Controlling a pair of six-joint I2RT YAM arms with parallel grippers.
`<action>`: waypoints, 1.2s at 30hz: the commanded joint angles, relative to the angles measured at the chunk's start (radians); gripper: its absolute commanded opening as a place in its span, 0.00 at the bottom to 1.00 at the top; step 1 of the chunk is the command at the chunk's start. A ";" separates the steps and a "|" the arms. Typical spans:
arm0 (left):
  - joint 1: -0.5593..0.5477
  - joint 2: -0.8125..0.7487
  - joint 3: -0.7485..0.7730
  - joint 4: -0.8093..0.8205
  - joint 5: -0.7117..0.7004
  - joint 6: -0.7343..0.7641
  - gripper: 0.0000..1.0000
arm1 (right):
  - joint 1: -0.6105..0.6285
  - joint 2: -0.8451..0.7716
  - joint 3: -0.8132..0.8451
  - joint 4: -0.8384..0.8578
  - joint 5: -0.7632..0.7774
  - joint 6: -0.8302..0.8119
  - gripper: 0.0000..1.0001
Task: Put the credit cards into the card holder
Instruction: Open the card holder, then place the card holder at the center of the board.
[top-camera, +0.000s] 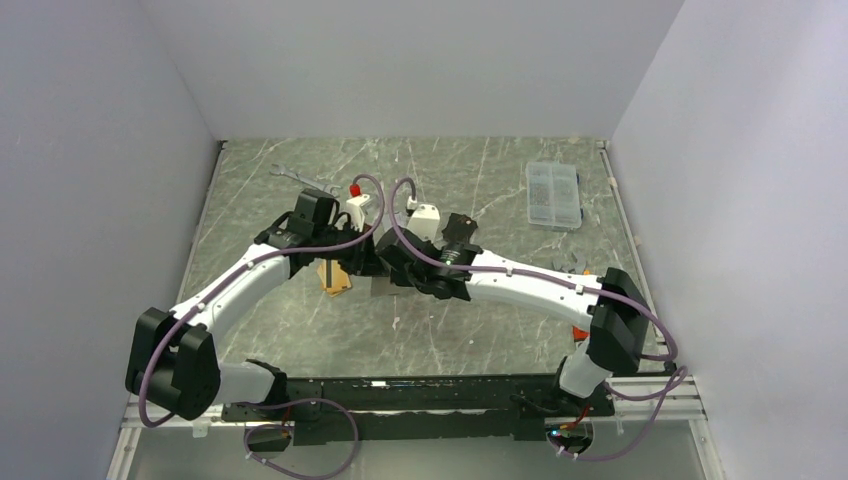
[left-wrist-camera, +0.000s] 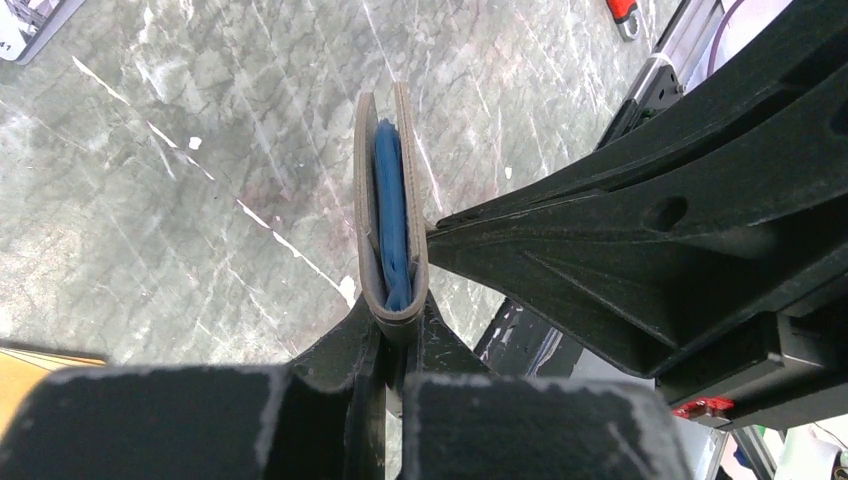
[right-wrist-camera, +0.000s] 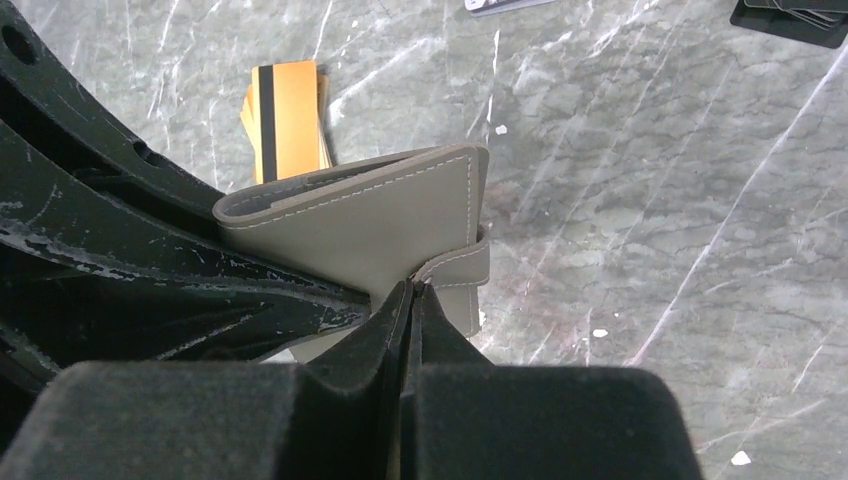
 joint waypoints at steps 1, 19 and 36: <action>0.002 -0.054 0.030 0.052 0.030 0.000 0.00 | -0.002 -0.039 -0.057 -0.142 0.084 0.033 0.00; -0.011 0.013 -0.056 0.140 0.037 -0.057 0.00 | -0.021 -0.221 -0.256 -0.205 0.155 0.100 0.00; -0.155 0.262 -0.171 0.258 -0.035 -0.054 0.68 | -0.159 -0.315 -0.452 -0.044 -0.056 -0.063 0.00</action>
